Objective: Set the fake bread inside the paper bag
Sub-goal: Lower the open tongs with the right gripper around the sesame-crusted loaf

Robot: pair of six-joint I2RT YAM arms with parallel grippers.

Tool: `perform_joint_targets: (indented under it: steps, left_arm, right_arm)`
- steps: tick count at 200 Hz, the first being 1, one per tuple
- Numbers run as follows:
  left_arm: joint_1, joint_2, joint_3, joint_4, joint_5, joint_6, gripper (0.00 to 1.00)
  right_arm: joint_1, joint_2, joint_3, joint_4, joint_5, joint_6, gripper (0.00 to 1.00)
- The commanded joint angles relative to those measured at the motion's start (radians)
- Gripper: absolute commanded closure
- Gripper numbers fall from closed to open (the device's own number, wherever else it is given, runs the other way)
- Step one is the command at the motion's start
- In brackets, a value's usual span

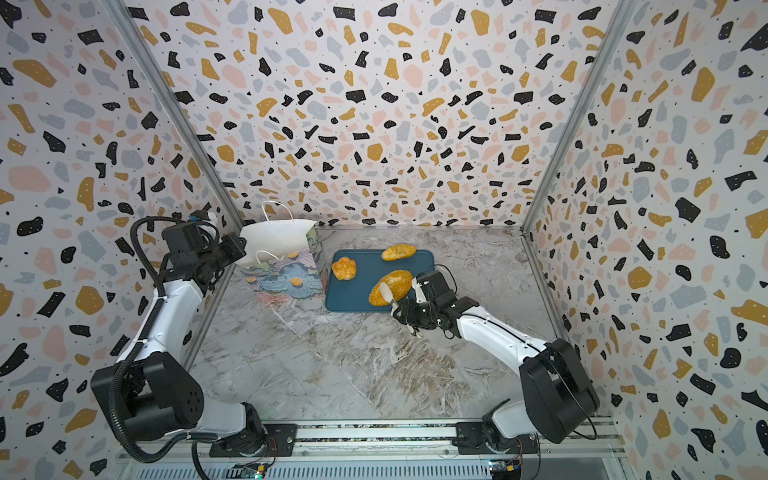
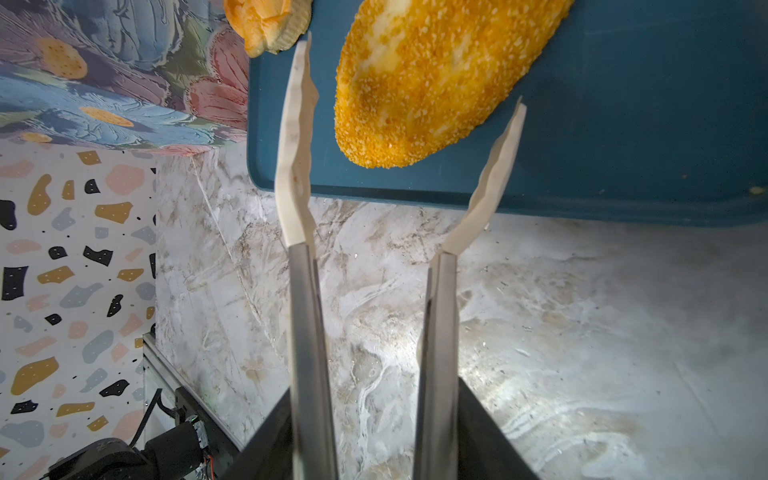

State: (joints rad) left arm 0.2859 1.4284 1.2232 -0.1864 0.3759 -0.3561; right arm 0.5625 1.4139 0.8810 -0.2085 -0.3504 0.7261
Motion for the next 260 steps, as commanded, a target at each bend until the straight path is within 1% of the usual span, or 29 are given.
perform_joint_targets:
  steps: [1, 90, 206, 260]
  left_arm:
    - [-0.001, -0.023, -0.008, 0.024, 0.006, 0.002, 1.0]
    - [-0.002, -0.029, -0.008, 0.025, 0.005, 0.002, 1.0]
    - [-0.001, -0.027, -0.009, 0.024, 0.004, 0.003, 1.0]
    - [-0.001, -0.025, -0.007, 0.024, 0.002, 0.003, 1.0]
  right_arm:
    - [-0.01, -0.01, 0.0, 0.049, -0.019, 0.011, 0.46]
    - [-0.055, 0.006, -0.056, 0.138, -0.09, 0.048, 0.46]
    - [-0.08, 0.097, 0.027, 0.148, -0.123, 0.044, 0.47]
    - [-0.13, 0.146, 0.058, 0.124, -0.206, 0.025, 0.49]
